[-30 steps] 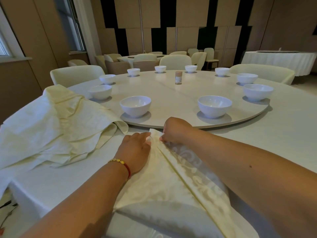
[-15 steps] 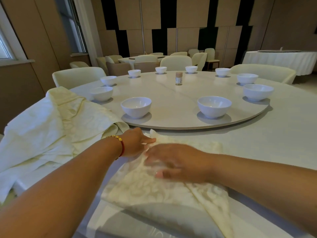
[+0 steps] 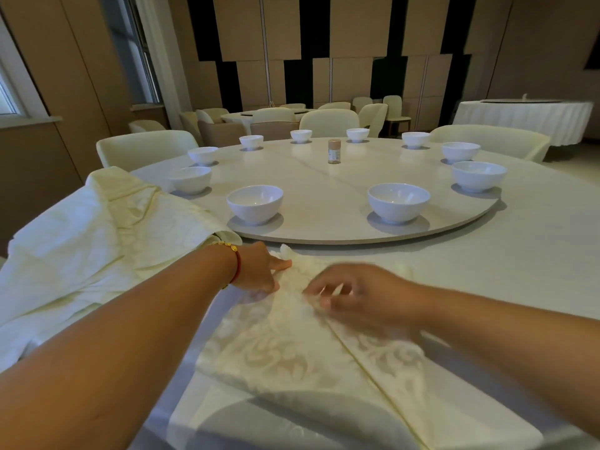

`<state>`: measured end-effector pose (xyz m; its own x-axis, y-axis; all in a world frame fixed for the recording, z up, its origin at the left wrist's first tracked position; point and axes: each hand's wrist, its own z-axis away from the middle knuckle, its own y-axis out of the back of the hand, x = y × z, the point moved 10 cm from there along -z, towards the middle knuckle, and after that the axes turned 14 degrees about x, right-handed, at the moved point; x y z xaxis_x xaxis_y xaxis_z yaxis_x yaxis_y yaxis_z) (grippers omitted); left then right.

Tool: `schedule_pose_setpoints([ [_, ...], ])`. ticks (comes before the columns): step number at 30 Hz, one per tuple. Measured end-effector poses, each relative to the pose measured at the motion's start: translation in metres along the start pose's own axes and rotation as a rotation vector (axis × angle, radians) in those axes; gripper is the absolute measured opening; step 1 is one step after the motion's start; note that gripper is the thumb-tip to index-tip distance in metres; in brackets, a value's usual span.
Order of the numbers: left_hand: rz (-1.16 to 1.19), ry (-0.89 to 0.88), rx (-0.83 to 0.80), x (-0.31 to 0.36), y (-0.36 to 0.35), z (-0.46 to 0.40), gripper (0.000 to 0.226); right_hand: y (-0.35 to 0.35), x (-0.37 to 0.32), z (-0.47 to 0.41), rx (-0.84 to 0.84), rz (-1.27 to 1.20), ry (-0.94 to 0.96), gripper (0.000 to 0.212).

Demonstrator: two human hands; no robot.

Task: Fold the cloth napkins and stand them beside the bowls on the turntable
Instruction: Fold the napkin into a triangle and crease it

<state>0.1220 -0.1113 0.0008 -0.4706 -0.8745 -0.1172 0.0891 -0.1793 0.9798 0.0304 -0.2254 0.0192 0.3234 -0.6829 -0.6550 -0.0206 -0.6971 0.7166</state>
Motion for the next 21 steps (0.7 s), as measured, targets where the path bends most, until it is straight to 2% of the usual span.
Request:
schedule_pose_setpoints([
  [2,-0.014,0.003,-0.029,0.004,0.001,0.002,0.069,0.025,0.022,-0.025,0.141,0.289,-0.041,0.024],
  [4,-0.009,0.003,-0.033,0.007,0.005,0.004,0.07,0.036,0.044,-0.04,0.151,0.46,-0.147,0.03],
  [8,0.041,0.082,0.017,0.004,0.009,0.006,0.071,0.029,0.063,-0.057,0.022,0.629,-0.294,0.039],
  [11,-0.049,0.232,0.07,-0.008,0.016,0.012,0.043,0.023,0.063,-0.065,-0.111,0.721,-0.351,0.029],
  [13,-0.044,0.306,0.088,-0.015,0.018,0.017,0.045,0.023,0.063,-0.064,-0.187,0.745,-0.417,0.031],
  [15,0.074,0.37,0.087,-0.024,0.013,0.019,0.047,0.025,0.064,-0.062,-0.213,0.693,-0.475,0.034],
  [18,0.3,0.481,0.105,-0.034,0.006,0.025,0.047,0.027,0.067,-0.059,-0.188,0.598,-0.526,0.025],
  [21,0.383,0.51,0.135,-0.034,0.0,0.028,0.047,0.024,0.073,-0.06,-0.137,0.55,-0.538,0.021],
])
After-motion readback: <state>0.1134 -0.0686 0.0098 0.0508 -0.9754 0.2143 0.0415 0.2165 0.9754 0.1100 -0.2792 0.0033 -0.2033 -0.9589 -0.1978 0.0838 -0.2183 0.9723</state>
